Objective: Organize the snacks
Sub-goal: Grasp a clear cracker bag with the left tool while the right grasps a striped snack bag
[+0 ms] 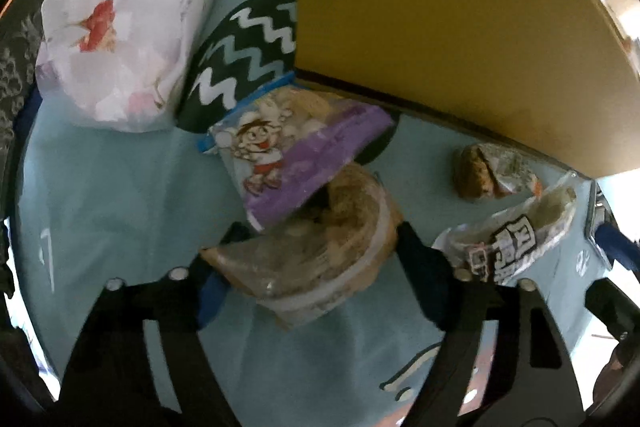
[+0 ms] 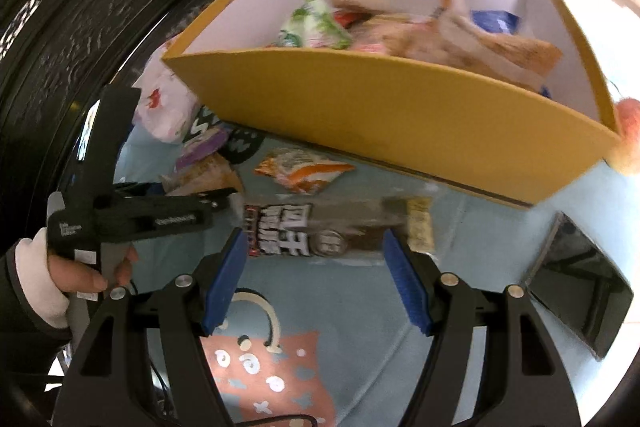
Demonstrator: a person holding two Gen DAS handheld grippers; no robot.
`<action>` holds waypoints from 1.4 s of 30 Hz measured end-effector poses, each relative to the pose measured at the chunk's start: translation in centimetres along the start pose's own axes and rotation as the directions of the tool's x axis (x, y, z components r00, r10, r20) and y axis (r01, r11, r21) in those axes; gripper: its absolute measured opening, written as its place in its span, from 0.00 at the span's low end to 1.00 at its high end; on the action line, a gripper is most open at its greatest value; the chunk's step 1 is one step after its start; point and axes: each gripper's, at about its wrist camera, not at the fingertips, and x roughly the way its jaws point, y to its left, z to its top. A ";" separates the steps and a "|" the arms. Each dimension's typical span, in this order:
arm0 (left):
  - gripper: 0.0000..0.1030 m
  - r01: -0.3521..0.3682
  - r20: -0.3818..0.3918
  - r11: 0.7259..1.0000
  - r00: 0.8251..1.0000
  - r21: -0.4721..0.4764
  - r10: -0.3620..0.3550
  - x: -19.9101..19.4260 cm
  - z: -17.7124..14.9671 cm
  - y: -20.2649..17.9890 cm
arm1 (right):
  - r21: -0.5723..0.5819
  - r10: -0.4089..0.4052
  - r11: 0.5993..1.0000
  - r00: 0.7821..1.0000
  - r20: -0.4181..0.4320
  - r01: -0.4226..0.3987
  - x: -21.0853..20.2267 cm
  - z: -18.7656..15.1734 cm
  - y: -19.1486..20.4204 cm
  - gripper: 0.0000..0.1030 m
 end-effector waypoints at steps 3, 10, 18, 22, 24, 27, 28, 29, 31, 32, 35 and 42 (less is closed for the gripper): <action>0.60 0.017 -0.003 1.000 1.000 -0.007 -0.017 -0.3 -0.4 0.3 | -0.039 0.010 0.999 1.000 -0.007 -0.010 0.8 0.7 1.2 0.69; 0.56 0.047 -0.018 0.998 0.999 -0.031 -0.048 -0.9 -2.0 1.9 | -0.014 -0.007 1.000 1.000 -0.012 0.007 3.6 2.5 2.1 0.69; 0.56 0.048 -0.013 0.999 0.999 -0.024 -0.048 -0.9 -2.0 1.8 | -0.018 -0.122 0.992 0.992 -0.013 0.122 7.1 3.6 2.4 0.68; 0.57 0.051 -0.012 0.999 0.999 -0.021 -0.051 -0.9 -2.2 2.2 | -0.047 -0.157 0.987 0.988 -0.018 0.156 8.6 3.7 3.1 0.62; 0.57 0.051 -0.012 0.998 0.999 -0.022 -0.052 -1.1 -2.5 1.9 | -0.050 -0.157 0.987 0.988 -0.014 0.156 9.0 3.8 3.4 0.60; 0.57 0.047 -0.009 0.999 0.999 -0.018 -0.048 -1.3 -2.6 2.0 | -0.043 -0.124 0.991 0.992 0.002 0.124 8.9 3.5 3.2 0.57; 0.57 0.047 -0.008 0.999 0.999 -0.018 -0.047 -1.3 -2.6 2.0 | -0.036 -0.109 0.993 0.994 -0.001 0.109 8.9 3.4 3.0 0.55; 0.57 0.049 -0.007 0.999 0.999 -0.019 -0.049 -1.3 -2.7 2.0 | -0.026 -0.090 0.996 0.996 -0.007 0.090 8.7 3.3 2.8 0.53; 0.57 0.051 -0.009 0.998 0.999 -0.021 -0.051 -1.2 -2.8 2.0 | 0.026 -0.018 0.999 0.999 -0.031 0.019 8.2 3.2 2.0 0.44; 0.57 0.051 -0.011 0.998 0.999 -0.024 -0.052 -1.2 -2.9 1.9 | 0.060 0.024 0.998 0.999 -0.034 -0.022 7.7 3.2 1.6 0.43; 0.57 0.062 -0.021 0.997 0.998 -0.035 -0.062 -1.1 -2.9 2.2 | 0.049 0.050 0.998 0.998 -0.030 -0.048 6.3 2.9 1.6 0.32; 0.57 0.062 -0.019 0.997 0.998 -0.038 -0.063 -0.8 -2.5 2.7 | 0.043 -0.001 0.999 0.999 -0.033 0.003 6.3 2.4 1.7 0.53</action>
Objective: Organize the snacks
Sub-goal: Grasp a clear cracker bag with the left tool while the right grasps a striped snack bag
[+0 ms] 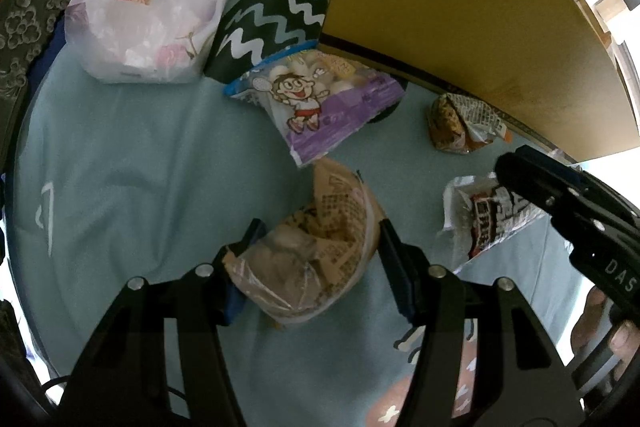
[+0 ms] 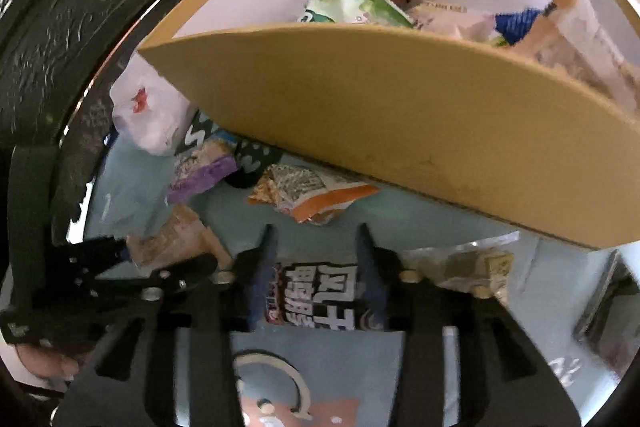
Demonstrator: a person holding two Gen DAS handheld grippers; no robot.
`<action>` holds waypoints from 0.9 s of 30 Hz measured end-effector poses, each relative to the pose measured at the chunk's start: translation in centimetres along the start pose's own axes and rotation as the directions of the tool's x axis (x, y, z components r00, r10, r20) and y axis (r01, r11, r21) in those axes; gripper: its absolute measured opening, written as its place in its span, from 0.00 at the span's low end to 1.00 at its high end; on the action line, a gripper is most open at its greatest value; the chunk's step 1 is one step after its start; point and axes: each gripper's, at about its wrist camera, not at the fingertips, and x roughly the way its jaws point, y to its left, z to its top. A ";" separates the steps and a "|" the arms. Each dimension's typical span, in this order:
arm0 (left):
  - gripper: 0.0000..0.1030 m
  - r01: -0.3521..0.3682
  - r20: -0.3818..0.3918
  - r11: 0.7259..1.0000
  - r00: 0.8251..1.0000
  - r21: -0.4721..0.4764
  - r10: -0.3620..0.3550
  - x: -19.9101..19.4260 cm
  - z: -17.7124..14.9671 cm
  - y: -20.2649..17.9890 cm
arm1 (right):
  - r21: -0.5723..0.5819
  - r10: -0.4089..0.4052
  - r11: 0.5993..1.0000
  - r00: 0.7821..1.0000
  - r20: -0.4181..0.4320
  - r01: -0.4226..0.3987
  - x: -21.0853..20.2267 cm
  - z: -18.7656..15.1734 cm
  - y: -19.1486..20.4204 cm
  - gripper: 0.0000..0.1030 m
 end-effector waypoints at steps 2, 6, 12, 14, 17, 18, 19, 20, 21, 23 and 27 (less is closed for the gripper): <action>0.57 0.003 0.001 1.000 1.000 0.003 -0.003 0.1 0.0 0.1 | 0.013 -0.025 1.000 0.999 0.022 0.025 0.7 0.1 0.1 0.63; 0.57 0.009 -0.002 1.000 1.000 0.004 -0.009 0.2 0.1 0.2 | 0.071 -0.034 0.997 0.999 0.009 0.034 2.4 1.1 -0.1 0.66; 0.58 0.016 0.002 1.000 1.000 0.006 -0.016 0.2 0.0 0.5 | 0.094 -0.127 0.988 0.992 0.029 0.123 4.2 2.3 1.6 0.80; 0.58 0.019 0.005 1.000 1.000 0.006 -0.019 0.1 0.0 0.7 | 0.098 -0.160 0.983 0.987 0.030 0.157 4.7 2.4 2.3 0.86; 0.58 0.023 0.006 1.000 1.000 0.011 -0.023 0.1 0.0 0.8 | 0.054 -0.236 0.971 0.972 0.014 0.235 5.3 2.5 3.5 0.81; 0.58 0.024 0.007 1.000 1.000 0.014 -0.024 0.2 -0.1 0.8 | 0.031 -0.264 0.964 0.965 0.008 0.263 5.3 2.5 3.6 0.70; 0.58 0.025 0.007 1.000 1.000 0.013 -0.025 0.2 -0.1 0.9 | 0.013 -0.271 0.963 0.963 0.007 0.271 5.1 2.5 3.5 0.50; 0.58 0.025 0.008 1.000 1.000 0.010 -0.026 0.2 -0.2 0.9 | -0.012 -0.250 0.968 0.968 0.008 0.251 4.8 2.4 3.3 0.34; 0.58 0.024 0.009 1.000 1.000 0.006 -0.024 0.2 -0.2 0.9 | -0.029 -0.229 0.973 0.974 -0.003 0.228 4.6 2.5 3.0 0.32; 0.59 0.016 0.011 1.000 1.000 0.007 -0.016 0.1 -0.3 0.8 | -0.034 -0.222 0.974 0.975 -0.011 0.222 4.1 2.2 2.4 0.32; 0.60 0.017 0.016 1.000 1.000 0.004 -0.017 0.5 -0.5 0.6 | -0.020 -0.156 0.987 0.988 0.010 0.157 1.8 1.3 1.5 0.32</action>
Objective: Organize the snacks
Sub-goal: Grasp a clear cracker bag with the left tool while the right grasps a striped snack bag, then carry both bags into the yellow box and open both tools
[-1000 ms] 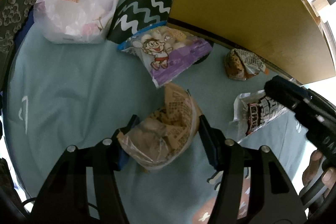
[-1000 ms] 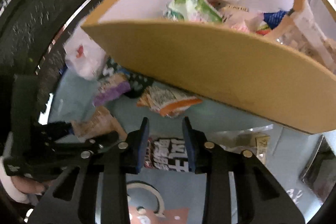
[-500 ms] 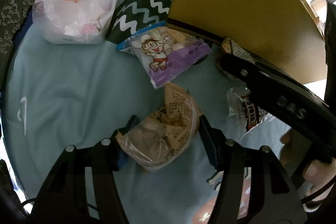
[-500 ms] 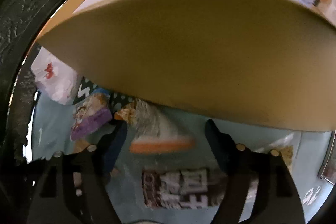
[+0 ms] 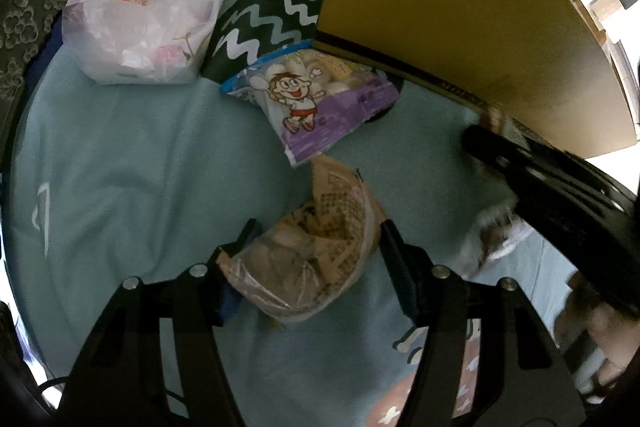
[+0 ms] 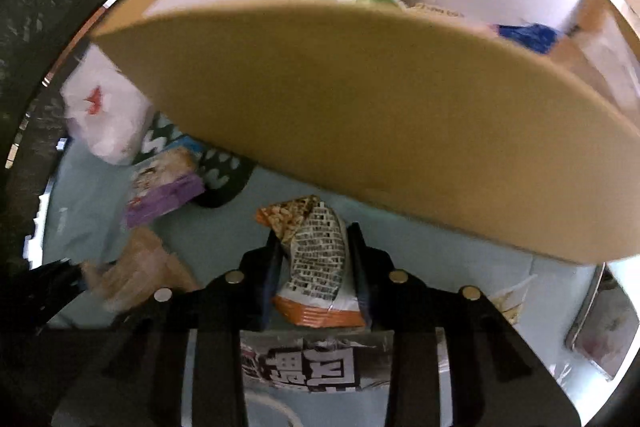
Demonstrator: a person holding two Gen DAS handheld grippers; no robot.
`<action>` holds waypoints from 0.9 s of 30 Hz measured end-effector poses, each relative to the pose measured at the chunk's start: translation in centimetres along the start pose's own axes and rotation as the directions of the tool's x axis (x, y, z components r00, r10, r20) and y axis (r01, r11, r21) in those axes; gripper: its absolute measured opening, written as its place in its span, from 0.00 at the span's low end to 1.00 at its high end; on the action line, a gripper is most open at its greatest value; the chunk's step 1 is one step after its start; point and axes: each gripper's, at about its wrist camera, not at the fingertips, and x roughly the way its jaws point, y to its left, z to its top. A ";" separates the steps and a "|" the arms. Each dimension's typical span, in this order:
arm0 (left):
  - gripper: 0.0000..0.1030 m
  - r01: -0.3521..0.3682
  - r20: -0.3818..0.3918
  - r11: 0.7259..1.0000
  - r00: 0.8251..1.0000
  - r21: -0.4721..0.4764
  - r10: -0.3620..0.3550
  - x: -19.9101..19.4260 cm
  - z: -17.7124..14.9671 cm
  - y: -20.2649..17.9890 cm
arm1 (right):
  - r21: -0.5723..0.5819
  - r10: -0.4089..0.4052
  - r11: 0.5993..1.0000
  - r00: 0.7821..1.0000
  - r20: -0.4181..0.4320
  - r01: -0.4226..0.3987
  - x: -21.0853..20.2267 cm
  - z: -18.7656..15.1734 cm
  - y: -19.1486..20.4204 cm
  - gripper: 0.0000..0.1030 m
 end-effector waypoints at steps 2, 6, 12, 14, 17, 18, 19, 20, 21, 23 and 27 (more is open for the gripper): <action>0.58 0.003 0.004 1.000 1.000 -0.004 -0.003 0.2 -0.2 0.1 | -0.003 0.020 1.000 1.000 0.014 -0.020 -1.2 -0.4 -0.2 0.32; 0.54 0.000 -0.005 1.000 1.000 -0.015 0.000 -0.2 -0.6 -0.1 | -0.011 0.045 0.999 0.998 0.041 -0.045 -3.9 -1.1 -0.3 0.32; 0.49 0.012 0.026 1.000 1.000 0.022 -0.013 -2.7 -2.1 -1.3 | -0.006 0.064 0.998 0.994 0.094 -0.063 -8.2 -1.9 -1.1 0.32; 0.48 0.007 0.043 1.000 0.999 0.029 -0.008 -3.8 -2.7 -1.4 | -0.006 0.072 0.997 0.992 0.104 -0.072 -8.9 -2.0 -1.5 0.32; 0.47 0.000 0.066 1.000 0.998 0.028 -0.002 -5.5 -3.3 -1.5 | 0.001 0.082 0.997 0.990 0.117 -0.083 -10.1 -2.9 -1.9 0.32; 0.47 0.000 0.075 1.000 0.997 0.027 -0.002 -6.1 -3.5 -1.6 | 0.004 0.088 0.996 0.989 0.119 -0.089 -10.6 -3.1 -2.1 0.32; 0.47 0.001 0.084 1.000 0.996 0.028 -0.003 -6.7 -3.6 -1.9 | 0.008 0.093 0.995 0.988 0.124 -0.095 -11.0 -3.4 -2.2 0.32; 0.46 0.000 0.097 1.000 0.995 0.031 -0.003 -7.6 -3.7 -2.0 | 0.009 0.096 0.995 0.987 0.130 -0.098 -11.2 -3.5 -2.1 0.32; 0.46 0.000 0.107 0.999 0.994 0.034 -0.004 -8.2 -3.8 -2.2 | 0.007 0.097 0.995 0.986 0.135 -0.099 -11.3 -3.5 -2.0 0.32; 0.46 0.003 0.132 0.999 0.991 0.040 -0.008 -10.2 -3.8 -2.7 | 0.011 0.103 0.994 0.983 0.155 -0.106 -12.2 -3.6 -2.3 0.32; 0.46 0.020 0.183 0.998 0.983 0.065 -0.031 -13.6 -2.6 -4.4 | 0.016 0.104 0.994 0.973 0.207 -0.109 -14.2 -3.4 -3.3 0.32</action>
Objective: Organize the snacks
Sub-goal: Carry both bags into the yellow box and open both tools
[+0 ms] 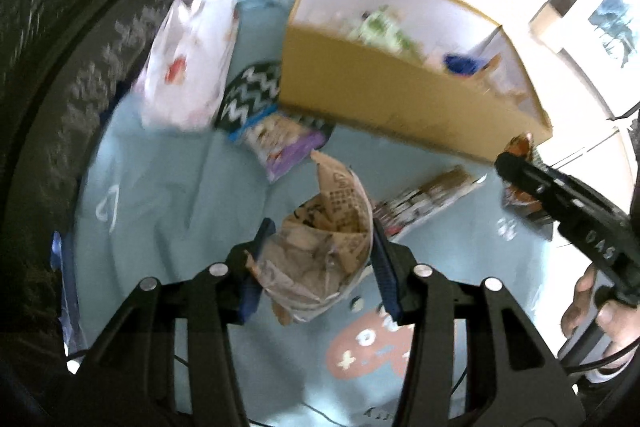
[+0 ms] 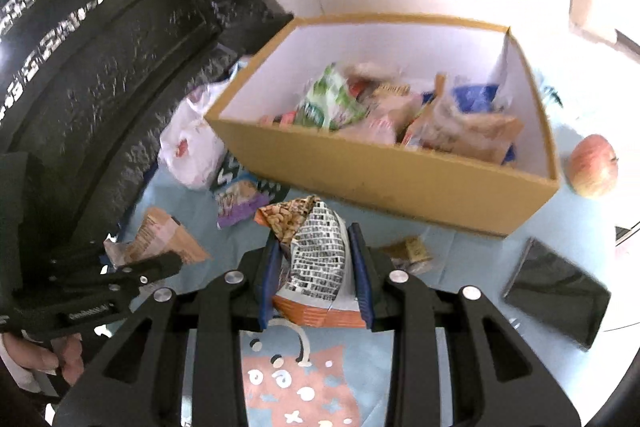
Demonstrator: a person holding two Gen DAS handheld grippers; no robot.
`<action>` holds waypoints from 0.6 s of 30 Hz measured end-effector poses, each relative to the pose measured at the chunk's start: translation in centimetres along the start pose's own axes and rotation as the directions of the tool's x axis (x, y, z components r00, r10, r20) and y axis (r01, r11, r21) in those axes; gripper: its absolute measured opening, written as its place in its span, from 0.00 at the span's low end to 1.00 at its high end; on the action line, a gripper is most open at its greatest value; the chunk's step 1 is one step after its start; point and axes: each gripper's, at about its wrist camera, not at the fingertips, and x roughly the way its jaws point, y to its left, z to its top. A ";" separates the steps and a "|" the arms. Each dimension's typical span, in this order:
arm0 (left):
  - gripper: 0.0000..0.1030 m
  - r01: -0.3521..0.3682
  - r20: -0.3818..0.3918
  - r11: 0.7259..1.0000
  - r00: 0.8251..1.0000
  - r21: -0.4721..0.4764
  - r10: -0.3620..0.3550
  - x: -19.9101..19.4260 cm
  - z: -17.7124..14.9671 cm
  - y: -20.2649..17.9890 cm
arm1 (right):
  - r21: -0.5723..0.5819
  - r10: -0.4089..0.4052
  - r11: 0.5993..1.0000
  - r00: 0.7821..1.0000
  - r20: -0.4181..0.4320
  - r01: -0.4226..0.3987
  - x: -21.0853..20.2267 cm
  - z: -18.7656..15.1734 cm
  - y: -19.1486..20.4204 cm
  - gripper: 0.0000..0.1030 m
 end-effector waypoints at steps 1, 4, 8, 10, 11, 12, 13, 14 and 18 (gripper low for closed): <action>0.46 0.006 0.014 1.000 1.000 0.010 -0.006 -0.5 0.5 -0.5 | 0.002 -0.001 1.000 1.000 0.016 0.001 -0.5 0.3 -0.2 0.32; 0.46 0.022 0.052 0.999 0.998 0.029 -0.024 -1.1 2.1 -2.4 | -0.001 -0.015 1.000 0.997 0.072 0.015 -2.0 1.6 -1.0 0.32; 0.46 0.040 0.125 0.997 0.991 0.067 -0.048 -1.5 5.8 -5.4 | 0.004 -0.049 0.999 0.988 0.146 0.049 -3.0 3.9 -2.7 0.32; 0.46 0.045 0.157 0.996 0.986 0.080 -0.058 -1.3 7.9 -6.6 | 0.010 -0.072 0.997 0.983 0.168 0.071 -2.9 5.1 -3.5 0.32; 0.46 0.045 0.172 0.995 0.983 0.088 -0.059 -0.9 9.3 -7.4 | 0.016 -0.081 0.997 0.981 0.174 0.079 -2.8 5.7 -4.0 0.32; 0.46 0.042 0.176 0.995 0.983 0.091 -0.058 -0.4 10.4 -8.0 | 0.023 -0.095 0.995 0.979 0.178 0.092 -2.5 6.4 -4.5 0.32; 0.46 0.044 0.178 0.994 0.982 0.096 -0.060 0.4 11.5 -8.7 | 0.030 -0.110 0.994 0.978 0.179 0.106 -2.2 6.8 -5.0 0.32; 0.46 0.041 0.178 0.995 0.982 0.096 -0.058 1.1 12.2 -9.1 | 0.035 -0.120 0.993 0.976 0.181 0.115 -2.0 7.3 -5.4 0.32; 0.46 0.023 0.136 0.995 0.990 0.095 -0.036 4.6 14.6 -10.1 | 0.044 -0.169 0.985 0.974 0.151 0.164 0.2 8.3 -6.7 0.33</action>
